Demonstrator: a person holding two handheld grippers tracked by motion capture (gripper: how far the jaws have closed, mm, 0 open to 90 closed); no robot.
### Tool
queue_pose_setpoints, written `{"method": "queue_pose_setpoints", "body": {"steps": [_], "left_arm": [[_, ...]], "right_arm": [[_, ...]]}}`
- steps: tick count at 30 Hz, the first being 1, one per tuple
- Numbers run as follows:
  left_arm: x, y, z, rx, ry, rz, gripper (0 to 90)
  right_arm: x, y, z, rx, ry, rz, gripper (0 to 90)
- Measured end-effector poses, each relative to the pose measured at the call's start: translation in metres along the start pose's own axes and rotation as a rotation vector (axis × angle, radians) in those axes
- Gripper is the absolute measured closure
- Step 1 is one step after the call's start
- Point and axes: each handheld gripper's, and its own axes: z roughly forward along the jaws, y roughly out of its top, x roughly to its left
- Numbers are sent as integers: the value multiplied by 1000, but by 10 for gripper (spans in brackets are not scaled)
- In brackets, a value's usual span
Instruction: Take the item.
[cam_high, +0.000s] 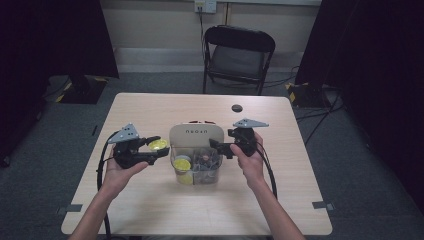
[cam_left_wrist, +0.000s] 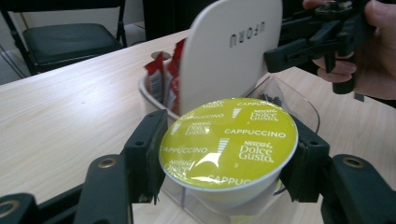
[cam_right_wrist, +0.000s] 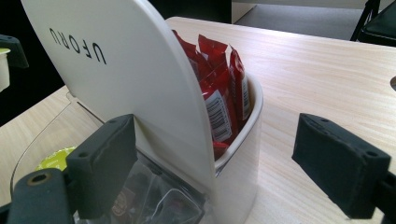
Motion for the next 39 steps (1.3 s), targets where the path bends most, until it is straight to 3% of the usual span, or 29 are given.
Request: {"method": "queue_pose_setpoints", "body": {"steps": [18,39], "left_arm": [[32,-13,-17,14,84,-57,406],[67,-41,-18,76,165,-134,406]], "right_arm": [[-1,0,-1,-3,-1,2,130],[-1,0,-2,-5,-3,0,131]]}}
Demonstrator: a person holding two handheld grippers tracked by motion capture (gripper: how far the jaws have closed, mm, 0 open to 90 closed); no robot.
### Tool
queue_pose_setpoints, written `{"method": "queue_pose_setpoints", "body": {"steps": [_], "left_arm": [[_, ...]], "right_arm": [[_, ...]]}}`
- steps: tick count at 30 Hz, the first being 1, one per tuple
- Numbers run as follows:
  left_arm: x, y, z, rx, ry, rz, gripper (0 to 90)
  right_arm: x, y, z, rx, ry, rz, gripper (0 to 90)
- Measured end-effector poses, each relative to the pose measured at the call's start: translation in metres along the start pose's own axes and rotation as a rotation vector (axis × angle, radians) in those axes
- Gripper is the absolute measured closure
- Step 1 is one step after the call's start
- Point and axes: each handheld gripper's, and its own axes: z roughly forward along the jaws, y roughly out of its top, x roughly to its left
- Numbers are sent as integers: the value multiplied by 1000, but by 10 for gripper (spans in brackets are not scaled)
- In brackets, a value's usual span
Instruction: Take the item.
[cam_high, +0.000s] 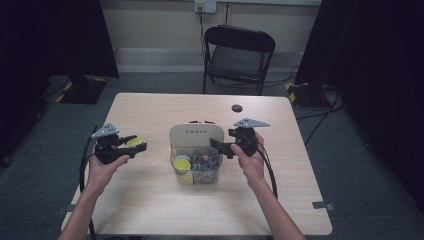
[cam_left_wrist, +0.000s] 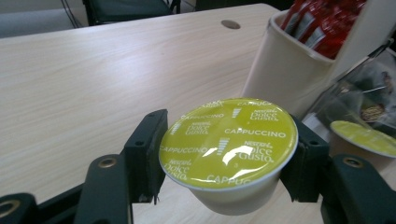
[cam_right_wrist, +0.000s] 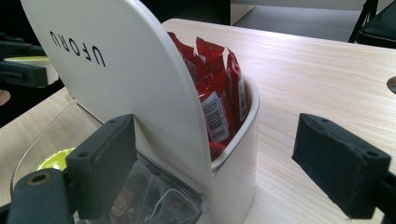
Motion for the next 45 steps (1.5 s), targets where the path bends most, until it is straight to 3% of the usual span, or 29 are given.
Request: {"method": "queue_pose_setpoints", "body": {"steps": [16,26,33,45], "left_arm": [[22,-24,19,71,37,-44,406],[23,-32,31,120,45,-28,406],[28,-41,39,145,34,-56,405],[28,-48,50,193,30,-56,404]], "right_arm": [[0,0,-1,-1,-1,2,133],[-1,0,-1,-4,0,6,133],[-1,0,-1,0,1,6,131],[-1,0,0,2,1,3,131]]}}
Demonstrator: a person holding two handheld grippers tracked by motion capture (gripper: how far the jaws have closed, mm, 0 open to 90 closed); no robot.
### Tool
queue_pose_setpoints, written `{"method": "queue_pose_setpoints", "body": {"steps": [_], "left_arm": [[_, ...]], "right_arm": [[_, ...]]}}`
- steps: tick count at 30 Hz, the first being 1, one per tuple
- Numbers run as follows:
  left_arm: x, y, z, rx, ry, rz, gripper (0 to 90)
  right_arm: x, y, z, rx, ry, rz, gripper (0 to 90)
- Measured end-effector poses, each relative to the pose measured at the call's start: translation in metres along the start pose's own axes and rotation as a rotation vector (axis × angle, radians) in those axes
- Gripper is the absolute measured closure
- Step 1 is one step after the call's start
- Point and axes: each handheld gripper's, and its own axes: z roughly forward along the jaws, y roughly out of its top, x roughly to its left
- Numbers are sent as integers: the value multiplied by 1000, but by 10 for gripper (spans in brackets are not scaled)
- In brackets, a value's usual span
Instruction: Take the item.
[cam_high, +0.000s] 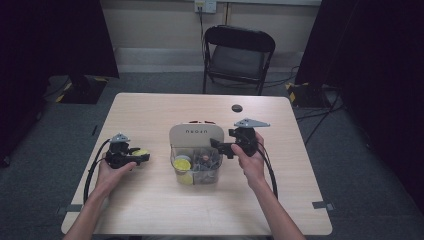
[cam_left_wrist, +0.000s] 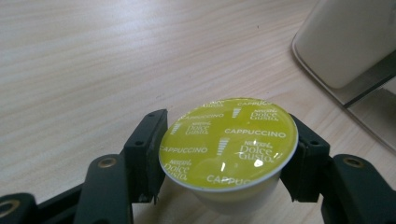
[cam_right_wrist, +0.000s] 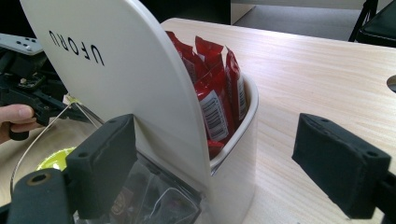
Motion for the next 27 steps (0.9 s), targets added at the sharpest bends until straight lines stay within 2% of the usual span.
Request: {"method": "queue_pose_setpoints", "body": {"steps": [5,15,21,27], "left_arm": [[1,-1,1,0,1,-14,403],[0,-2,7,22,6,-9,401],[0,-4,7,11,1,-21,370],[0,-4,7,6,2,-35,280]], "right_arm": [[0,0,0,0,-1,0,131],[1,0,0,1,-3,-1,134],[1,0,1,1,-3,-2,134],[1,0,1,2,0,-2,134]]}}
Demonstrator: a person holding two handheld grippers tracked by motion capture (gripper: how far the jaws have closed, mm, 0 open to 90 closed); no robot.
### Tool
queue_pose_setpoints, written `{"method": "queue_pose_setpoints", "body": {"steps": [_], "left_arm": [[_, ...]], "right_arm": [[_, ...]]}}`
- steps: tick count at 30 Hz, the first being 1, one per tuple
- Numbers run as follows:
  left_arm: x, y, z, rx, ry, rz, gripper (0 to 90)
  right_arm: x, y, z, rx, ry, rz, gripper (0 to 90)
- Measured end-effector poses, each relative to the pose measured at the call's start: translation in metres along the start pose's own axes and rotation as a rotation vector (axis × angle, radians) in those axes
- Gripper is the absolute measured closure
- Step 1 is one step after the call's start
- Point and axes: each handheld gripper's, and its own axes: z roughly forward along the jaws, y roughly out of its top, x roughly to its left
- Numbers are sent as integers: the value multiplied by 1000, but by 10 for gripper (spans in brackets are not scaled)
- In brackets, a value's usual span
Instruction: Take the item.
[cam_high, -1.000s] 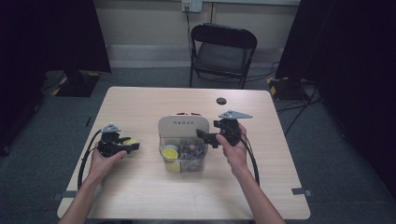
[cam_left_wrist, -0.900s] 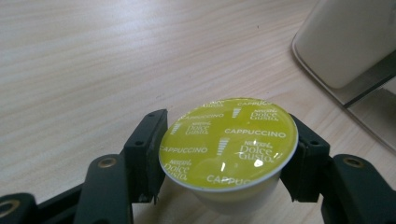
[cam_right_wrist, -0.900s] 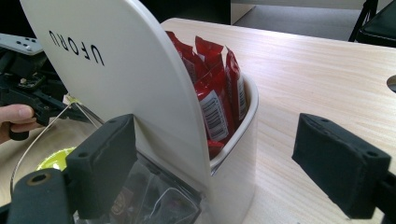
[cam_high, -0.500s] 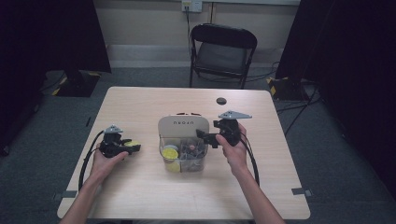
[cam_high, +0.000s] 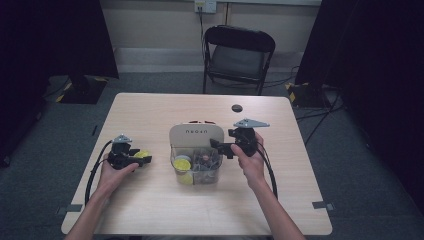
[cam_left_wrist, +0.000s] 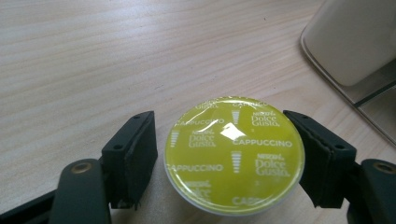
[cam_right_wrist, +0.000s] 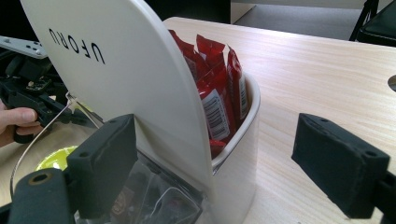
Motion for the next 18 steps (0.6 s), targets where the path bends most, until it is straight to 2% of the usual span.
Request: {"method": "queue_pose_setpoints", "body": {"steps": [8,11,13,16,18], "left_arm": [[-4,-1,-4,0,-8,4,222],[-6,-2,-5,-3,10,6,207],[-6,-2,-7,-11,8,4,204],[-6,-1,-13,-40,33,-1,184],[-7,-1,-17,-55,30,-2,184]], "right_arm": [[1,-1,2,8,0,-1,136],[2,-1,2,7,-1,-4,136],[2,-1,2,7,0,-3,136],[1,-1,2,8,0,-3,136],[1,-1,2,6,-1,0,136]]}}
